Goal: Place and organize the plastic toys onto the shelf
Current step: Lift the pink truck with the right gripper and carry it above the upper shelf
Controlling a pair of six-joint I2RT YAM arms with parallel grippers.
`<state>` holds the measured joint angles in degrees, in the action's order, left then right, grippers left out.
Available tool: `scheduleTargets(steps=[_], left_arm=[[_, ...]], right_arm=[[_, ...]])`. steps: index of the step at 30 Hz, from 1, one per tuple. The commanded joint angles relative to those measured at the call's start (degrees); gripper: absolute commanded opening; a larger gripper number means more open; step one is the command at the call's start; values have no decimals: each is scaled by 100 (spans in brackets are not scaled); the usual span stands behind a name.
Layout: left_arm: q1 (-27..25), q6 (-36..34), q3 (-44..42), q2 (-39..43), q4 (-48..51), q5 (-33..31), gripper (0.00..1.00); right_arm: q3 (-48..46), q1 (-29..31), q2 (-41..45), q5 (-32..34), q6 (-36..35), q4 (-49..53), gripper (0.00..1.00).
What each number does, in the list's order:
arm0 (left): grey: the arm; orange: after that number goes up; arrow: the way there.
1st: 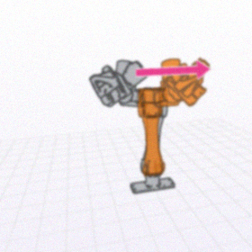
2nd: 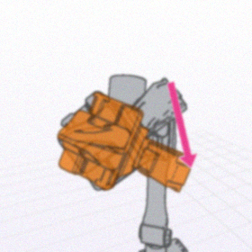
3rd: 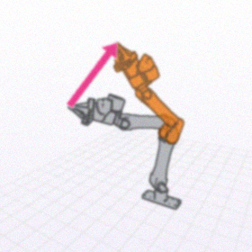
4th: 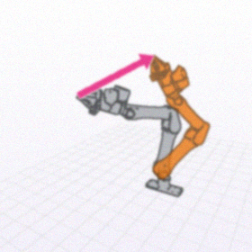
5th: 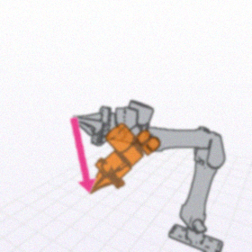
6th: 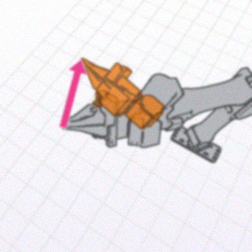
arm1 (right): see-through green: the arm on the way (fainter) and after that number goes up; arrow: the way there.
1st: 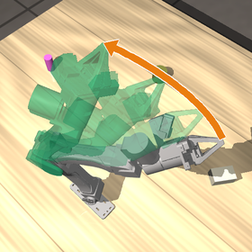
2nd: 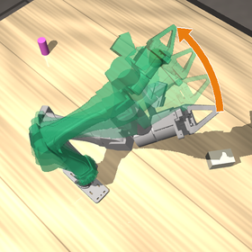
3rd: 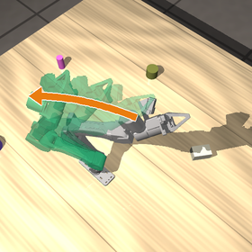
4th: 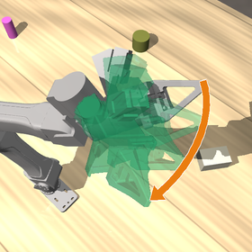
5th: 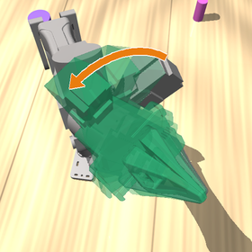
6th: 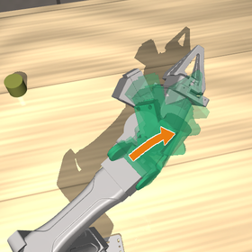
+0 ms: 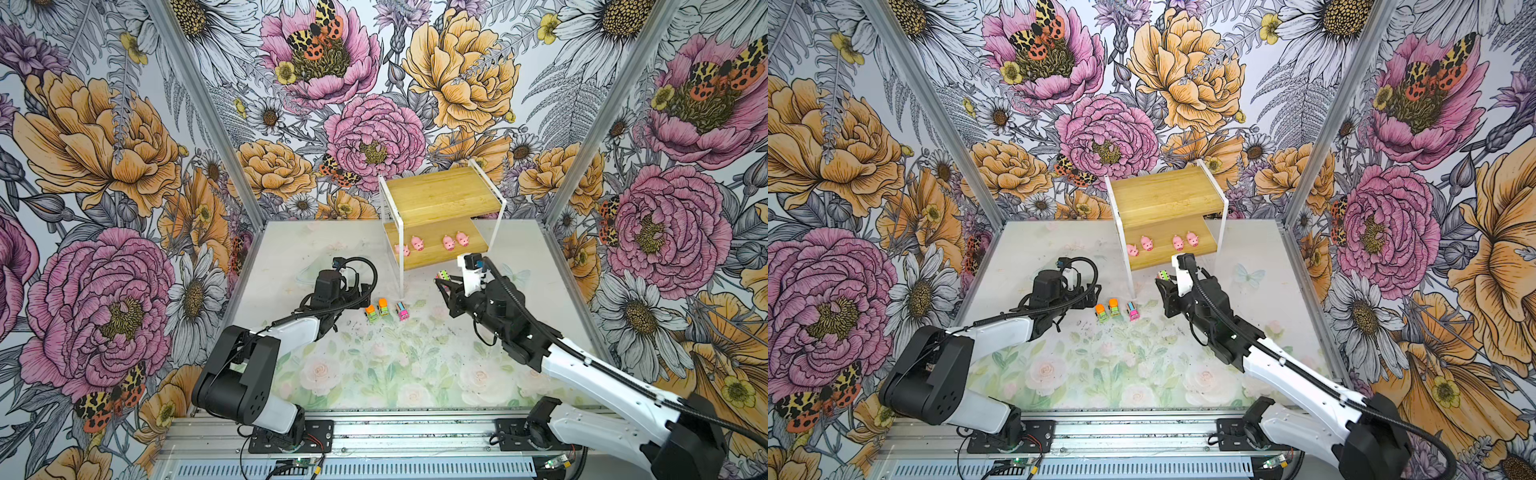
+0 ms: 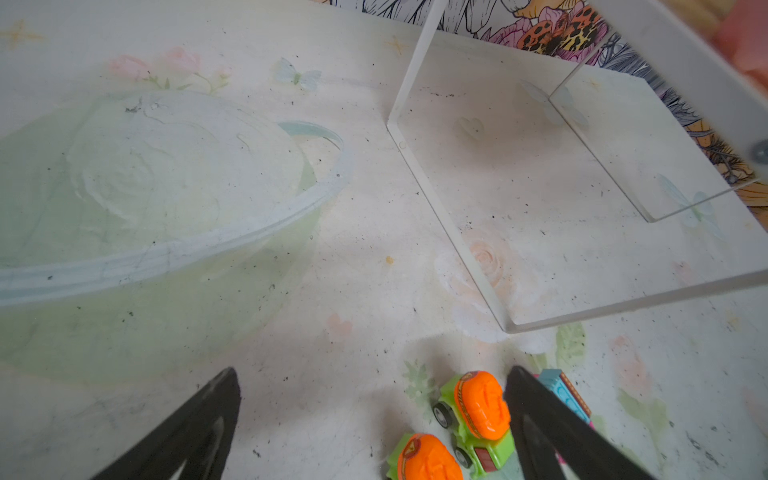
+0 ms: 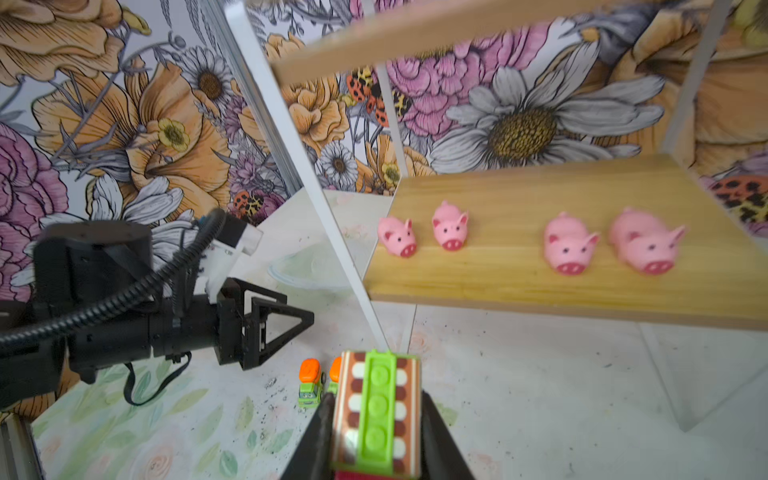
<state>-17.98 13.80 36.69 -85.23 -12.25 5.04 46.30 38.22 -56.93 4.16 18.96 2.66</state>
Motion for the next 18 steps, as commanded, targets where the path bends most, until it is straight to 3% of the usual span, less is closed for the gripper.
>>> scheduleTargets(steps=[1,9,18], left_arm=[[67,44,-74,138,-67,110,99],[58,96,23,109,-63,270,99],[44,105,-27,197,-45,257,99]], right_arm=[[967,-387,156,143,-250,1758,12],[3984,-1705,-1312,-727,-501,2827,12],[5751,-2193,-3079,-315,-586,2951,11]])
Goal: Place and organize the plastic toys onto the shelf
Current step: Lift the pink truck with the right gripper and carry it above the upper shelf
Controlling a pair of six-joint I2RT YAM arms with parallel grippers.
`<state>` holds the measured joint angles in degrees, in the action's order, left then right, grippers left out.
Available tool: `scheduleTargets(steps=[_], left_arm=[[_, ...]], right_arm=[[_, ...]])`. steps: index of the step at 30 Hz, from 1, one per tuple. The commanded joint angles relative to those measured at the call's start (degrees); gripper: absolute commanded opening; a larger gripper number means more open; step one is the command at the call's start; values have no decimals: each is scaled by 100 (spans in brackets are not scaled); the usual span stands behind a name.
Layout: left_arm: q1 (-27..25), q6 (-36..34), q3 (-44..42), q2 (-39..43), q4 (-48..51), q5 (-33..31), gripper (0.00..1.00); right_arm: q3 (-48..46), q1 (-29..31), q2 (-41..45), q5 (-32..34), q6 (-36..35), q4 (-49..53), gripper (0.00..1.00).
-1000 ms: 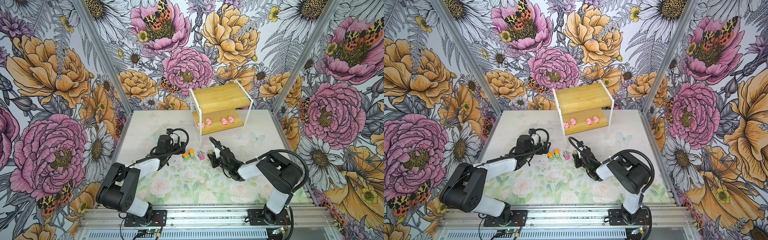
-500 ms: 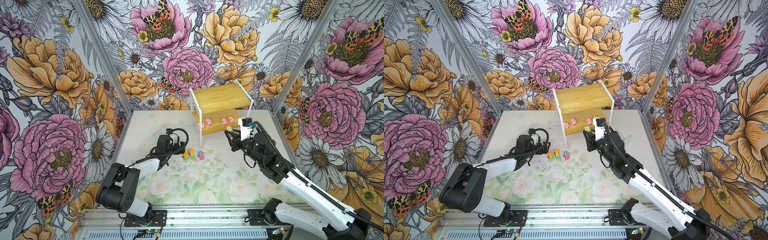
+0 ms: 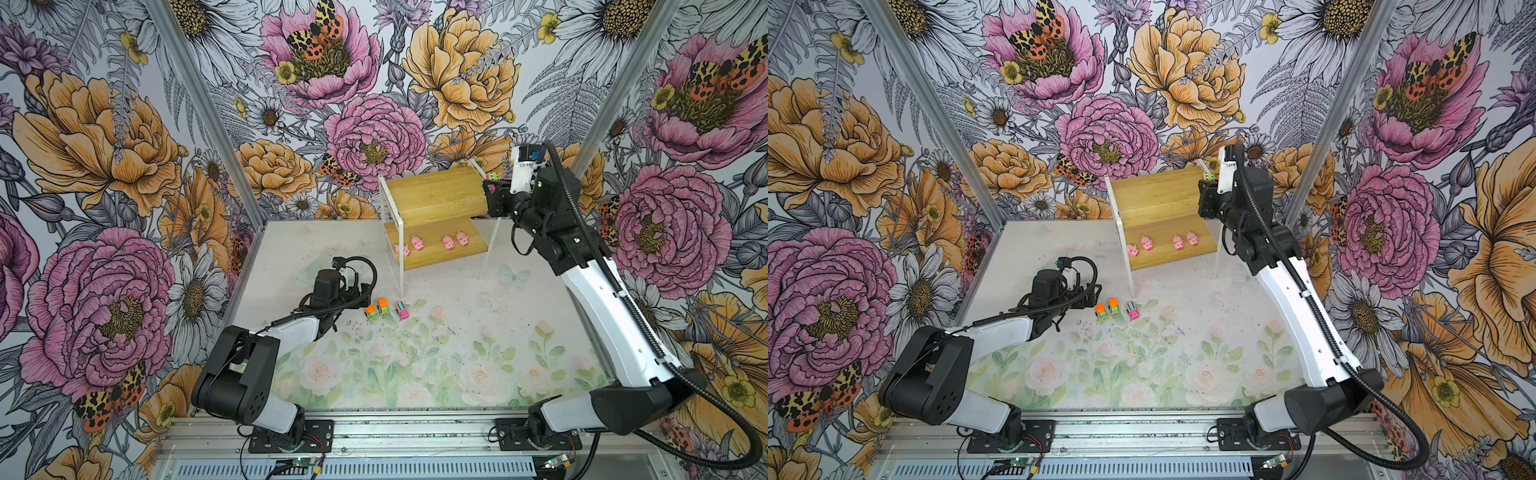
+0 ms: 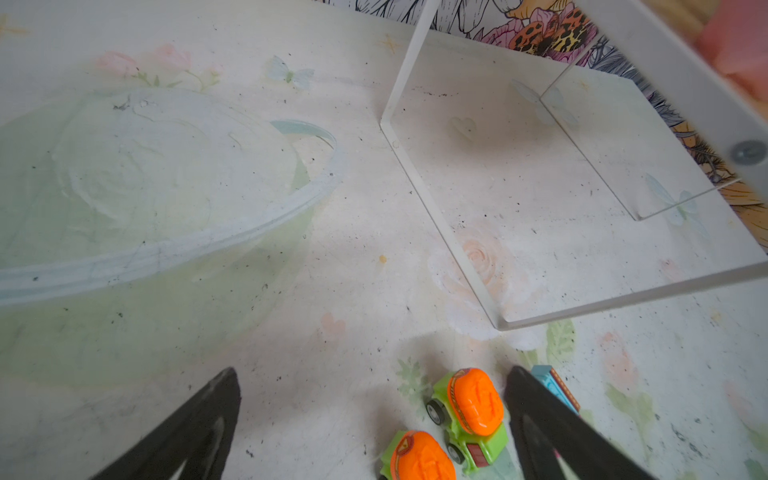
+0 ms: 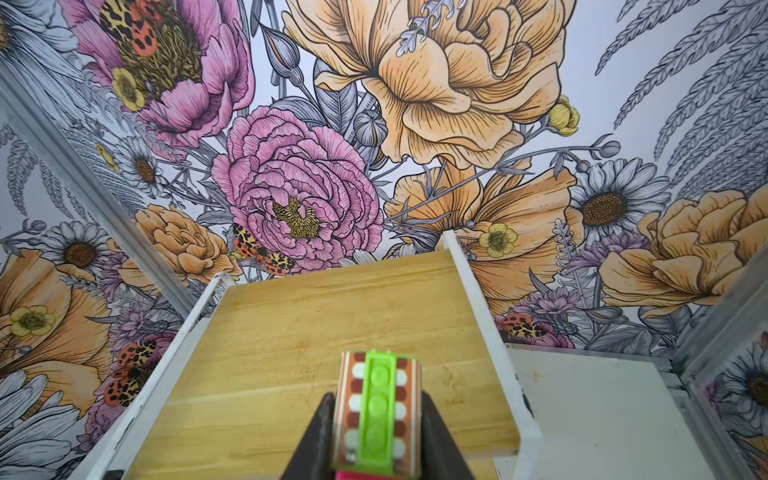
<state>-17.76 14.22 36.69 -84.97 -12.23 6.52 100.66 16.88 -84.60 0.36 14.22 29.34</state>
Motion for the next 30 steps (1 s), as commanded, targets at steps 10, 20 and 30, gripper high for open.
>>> scheduleTargets(steps=[10,20,30], left_arm=[[26,5,-83,305,76,-61,99],[27,13,-40,266,96,-84,99],[27,17,-20,218,128,-136,99]], right_arm=[[1014,-246,-1187,-454,-306,309,12],[699,-344,-1314,-414,-520,300,15],[684,-339,-1489,-585,-789,296,16]])
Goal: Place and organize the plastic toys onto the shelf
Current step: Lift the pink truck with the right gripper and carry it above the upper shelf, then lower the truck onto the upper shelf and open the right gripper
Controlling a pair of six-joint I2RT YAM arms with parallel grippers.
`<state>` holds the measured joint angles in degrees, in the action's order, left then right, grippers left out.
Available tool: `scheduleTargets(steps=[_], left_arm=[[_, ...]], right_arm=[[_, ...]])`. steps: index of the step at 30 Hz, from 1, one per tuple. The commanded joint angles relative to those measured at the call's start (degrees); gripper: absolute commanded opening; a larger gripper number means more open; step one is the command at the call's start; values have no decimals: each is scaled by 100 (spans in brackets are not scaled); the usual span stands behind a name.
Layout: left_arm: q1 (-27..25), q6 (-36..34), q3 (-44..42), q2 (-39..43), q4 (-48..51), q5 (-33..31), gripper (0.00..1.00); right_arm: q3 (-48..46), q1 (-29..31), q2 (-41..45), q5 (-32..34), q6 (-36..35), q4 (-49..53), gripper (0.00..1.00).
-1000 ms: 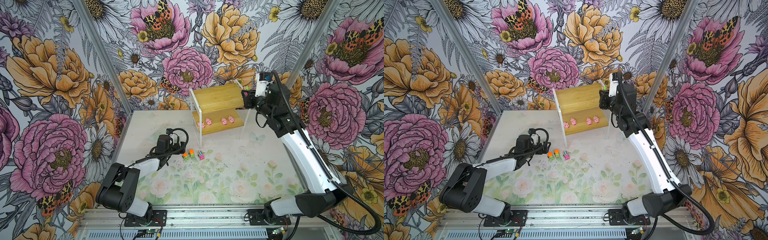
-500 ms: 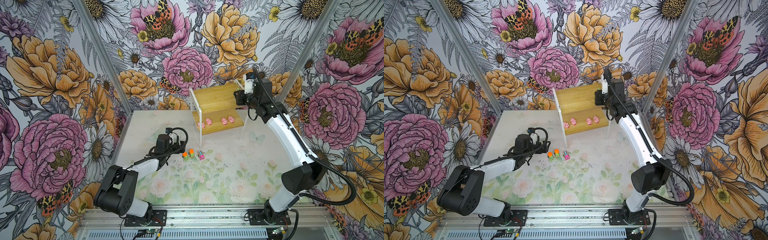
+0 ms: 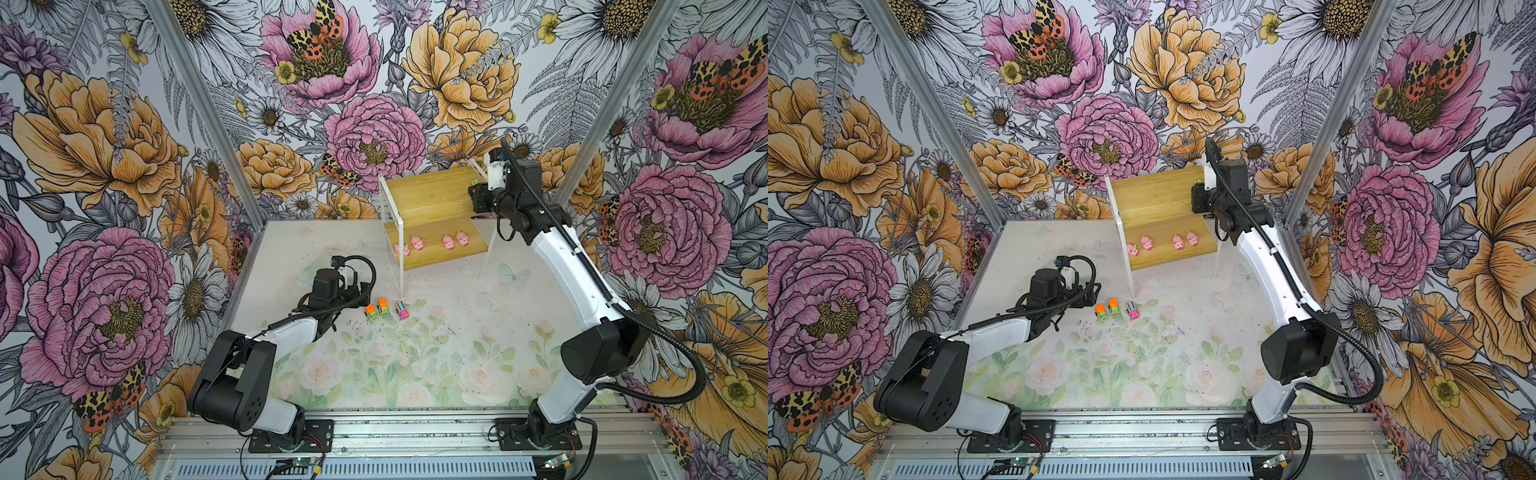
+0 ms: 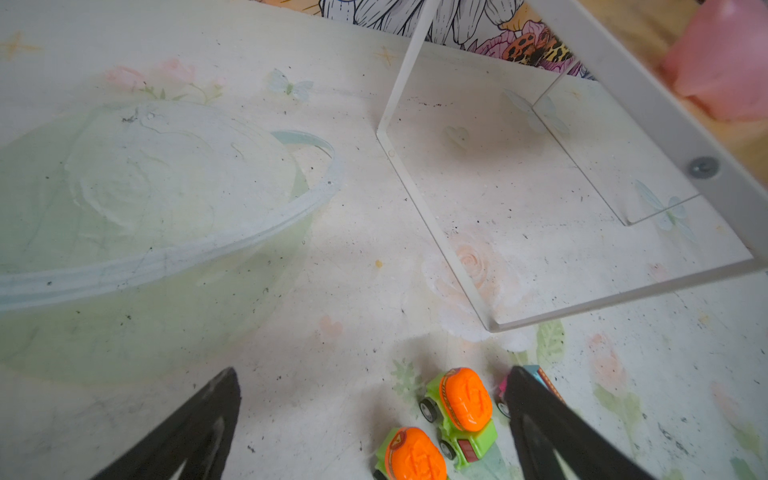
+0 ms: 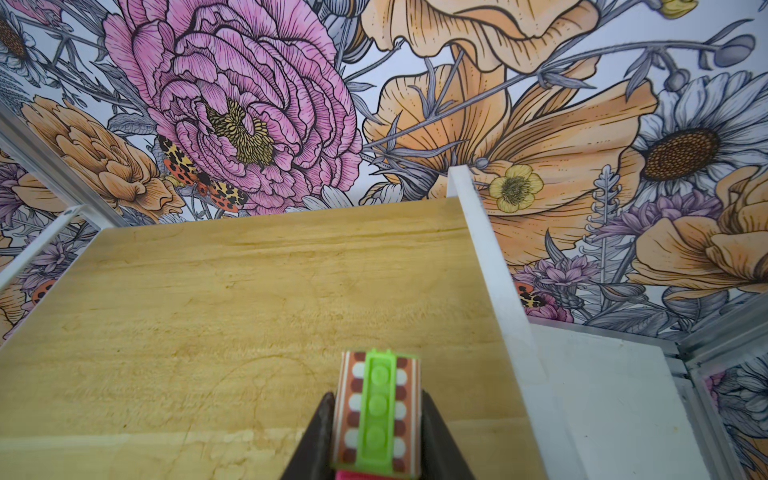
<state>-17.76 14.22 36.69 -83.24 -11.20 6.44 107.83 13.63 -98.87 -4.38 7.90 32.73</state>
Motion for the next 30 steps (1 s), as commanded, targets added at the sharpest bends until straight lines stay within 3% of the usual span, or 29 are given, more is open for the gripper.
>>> scheduleTargets(steps=[1,4,17,30], left_arm=[[18,31,-6,36,22,-134,99],[10,30,-4,45,30,-134,99],[1,20,-4,72,72,-169,99],[-63,46,75,43,79,-142,99]], right_arm=[[-32,-18,-79,-131,-185,-47,16],[-43,-18,-141,-155,-274,-48,18],[-109,-18,-21,-186,-333,-47,42],[-799,-9,1380,-274,-545,-52,59]])
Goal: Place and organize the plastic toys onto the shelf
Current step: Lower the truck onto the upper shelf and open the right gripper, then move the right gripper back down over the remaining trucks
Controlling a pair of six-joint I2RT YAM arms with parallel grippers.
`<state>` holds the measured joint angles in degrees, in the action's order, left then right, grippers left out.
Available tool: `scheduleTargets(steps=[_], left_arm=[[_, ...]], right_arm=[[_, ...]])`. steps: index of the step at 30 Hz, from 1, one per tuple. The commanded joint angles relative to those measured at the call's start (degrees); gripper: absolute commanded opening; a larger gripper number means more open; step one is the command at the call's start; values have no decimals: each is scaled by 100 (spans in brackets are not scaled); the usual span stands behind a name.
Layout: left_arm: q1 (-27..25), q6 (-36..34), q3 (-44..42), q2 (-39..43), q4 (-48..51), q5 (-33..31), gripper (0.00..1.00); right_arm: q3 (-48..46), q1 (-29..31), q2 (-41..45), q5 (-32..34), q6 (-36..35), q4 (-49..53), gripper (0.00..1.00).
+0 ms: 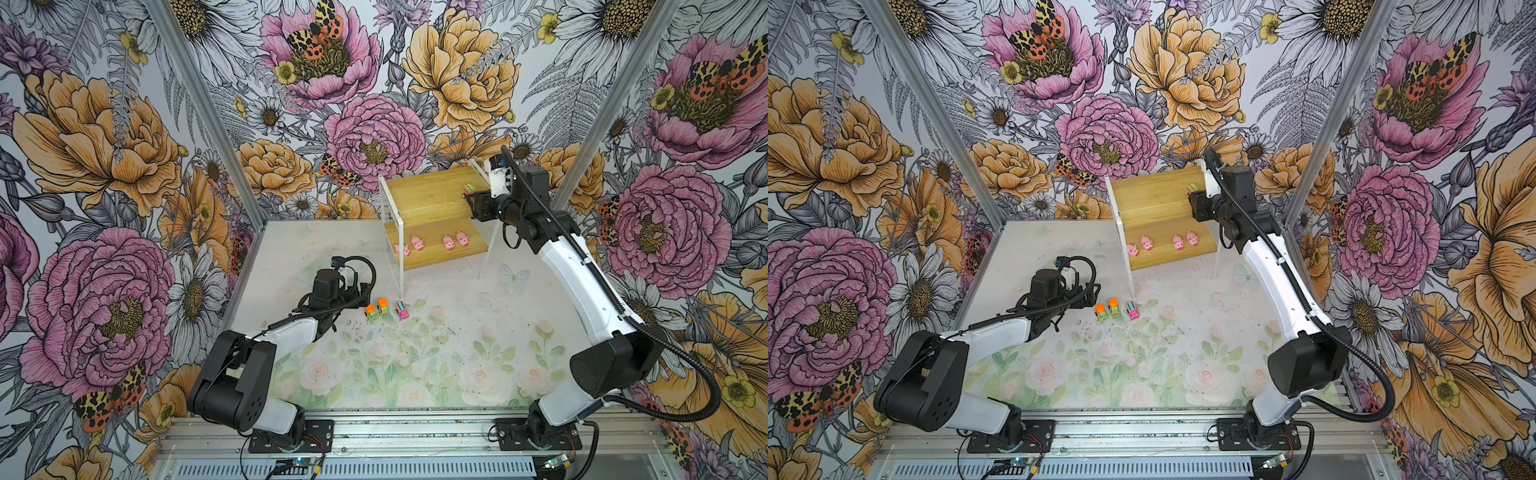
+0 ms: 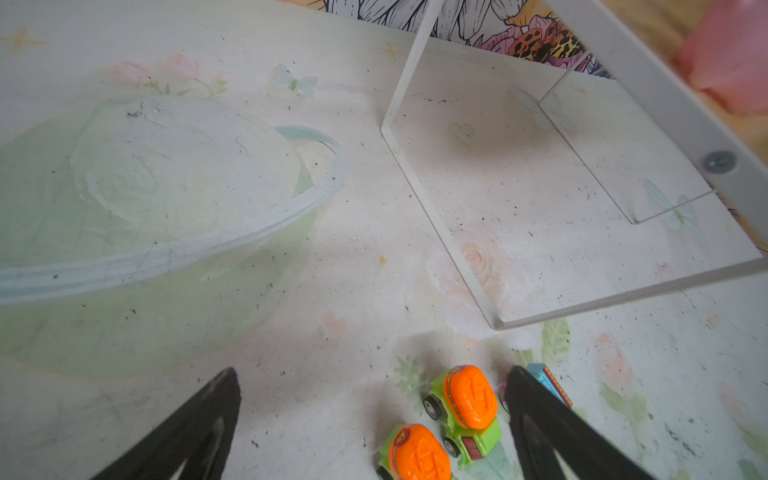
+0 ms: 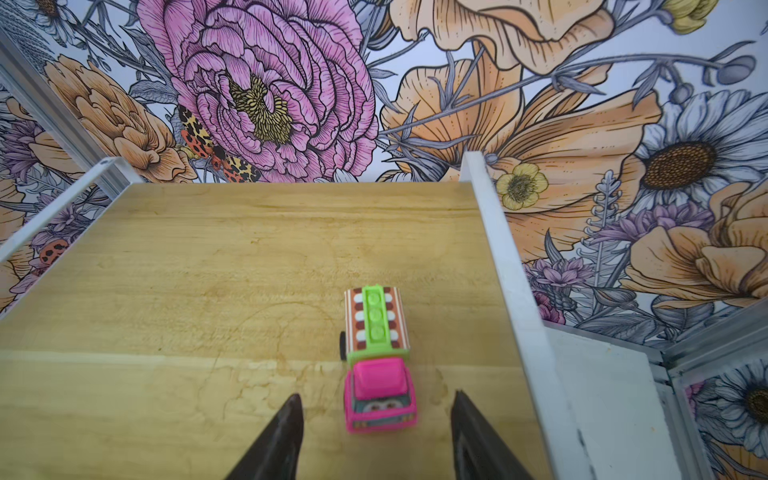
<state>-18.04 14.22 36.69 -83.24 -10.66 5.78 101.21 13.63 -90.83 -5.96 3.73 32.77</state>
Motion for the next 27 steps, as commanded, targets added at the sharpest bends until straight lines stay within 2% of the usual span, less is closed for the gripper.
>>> scheduleTargets(steps=[1,5,7,9,14,17,21,24,27], left_arm=[[-44,46,73,49,28,-84,99],[-51,25,67,121,88,-141,99],[-50,-12,45,179,119,-175,99],[-41,-50,23,244,147,-183,99],[-32,-113,-45,374,196,-126,99],[-24,-105,-82,403,195,6,99],[-15,-63,-139,418,212,181,99],[-15,1,-205,448,208,298,99],[-11,41,-266,461,204,341,99]], right_arm=[[-234,-10,719,-141,-145,-52,59],[-990,-10,1485,-422,-68,-91,60],[-1615,33,1809,-940,-24,-293,60],[-2488,226,2119,-1132,-15,-705,60],[-4384,1155,2370,-576,283,-1920,60],[-5323,1702,2166,-255,736,-2969,61],[-6266,2139,1477,17,1461,-4754,60],[-6339,2475,796,329,1555,-5290,60],[-6209,2648,130,363,1585,-5612,60]])
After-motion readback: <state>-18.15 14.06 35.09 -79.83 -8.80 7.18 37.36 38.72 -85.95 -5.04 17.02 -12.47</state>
